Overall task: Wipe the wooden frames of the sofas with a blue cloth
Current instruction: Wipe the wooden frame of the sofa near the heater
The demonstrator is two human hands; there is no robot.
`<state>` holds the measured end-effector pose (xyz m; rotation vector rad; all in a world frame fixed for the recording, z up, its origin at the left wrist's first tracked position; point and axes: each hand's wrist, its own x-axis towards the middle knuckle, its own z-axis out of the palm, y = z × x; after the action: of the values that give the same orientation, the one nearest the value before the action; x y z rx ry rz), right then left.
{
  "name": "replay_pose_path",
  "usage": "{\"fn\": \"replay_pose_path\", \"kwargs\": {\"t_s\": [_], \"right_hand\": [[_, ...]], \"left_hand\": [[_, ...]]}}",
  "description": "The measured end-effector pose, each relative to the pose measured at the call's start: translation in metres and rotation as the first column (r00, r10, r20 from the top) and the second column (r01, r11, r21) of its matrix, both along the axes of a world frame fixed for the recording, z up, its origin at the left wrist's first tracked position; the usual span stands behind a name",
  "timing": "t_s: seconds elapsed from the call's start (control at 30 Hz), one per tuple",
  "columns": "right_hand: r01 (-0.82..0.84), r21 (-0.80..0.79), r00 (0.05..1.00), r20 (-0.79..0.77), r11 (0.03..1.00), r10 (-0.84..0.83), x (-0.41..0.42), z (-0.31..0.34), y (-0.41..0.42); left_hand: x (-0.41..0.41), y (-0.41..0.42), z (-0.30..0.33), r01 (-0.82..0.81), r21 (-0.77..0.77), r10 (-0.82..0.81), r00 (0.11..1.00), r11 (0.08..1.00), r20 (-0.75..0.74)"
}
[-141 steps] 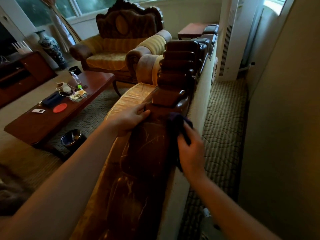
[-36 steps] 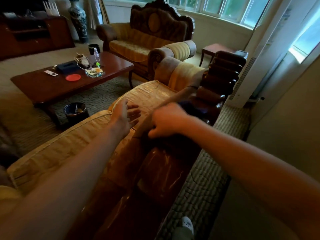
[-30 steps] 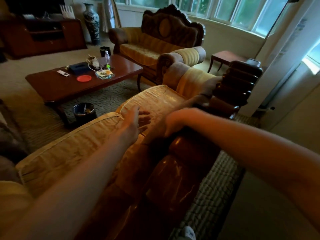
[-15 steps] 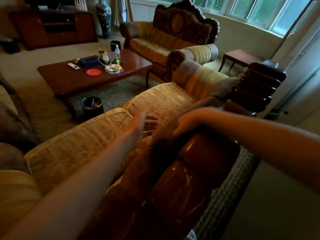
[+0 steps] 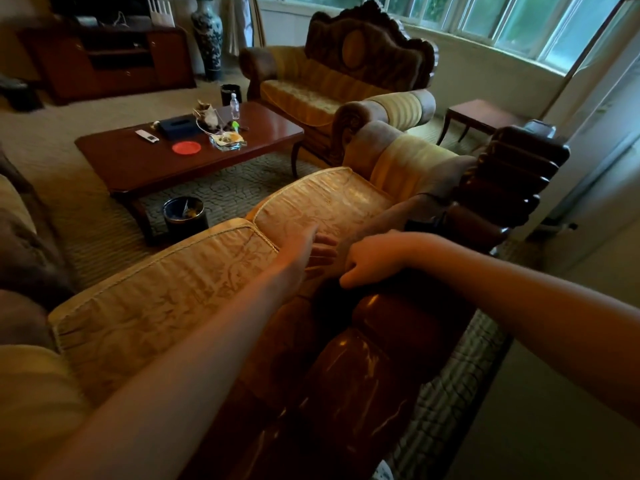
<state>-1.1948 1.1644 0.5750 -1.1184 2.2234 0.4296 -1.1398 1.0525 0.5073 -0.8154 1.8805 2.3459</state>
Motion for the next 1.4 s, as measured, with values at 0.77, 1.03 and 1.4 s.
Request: {"fn": "replay_pose_path", "kwargs": {"t_s": [0.77, 1.03, 1.4], "right_hand": [[0.268, -0.855, 0.837, -0.022, 0.444, -0.547, 0.013, -0.008, 0.064], [-0.146, -0.579, 0.901, -0.412, 0.802, -0.133, 0.099, -0.026, 0.052], [-0.127, 0.063, 0.984, -0.119, 0.990, 0.134, 0.088, -0.024, -0.020]], "left_hand": [[0.022, 0.015, 0.007, 0.102, -0.031, -0.100, 0.994, 0.994, 0.046], [0.041, 0.025, 0.002, 0.065, -0.237, -0.075, 0.996, 0.969, -0.036], [0.083, -0.007, -0.008, 0.015, -0.426, 0.030, 0.995, 0.905, 0.099]]}}
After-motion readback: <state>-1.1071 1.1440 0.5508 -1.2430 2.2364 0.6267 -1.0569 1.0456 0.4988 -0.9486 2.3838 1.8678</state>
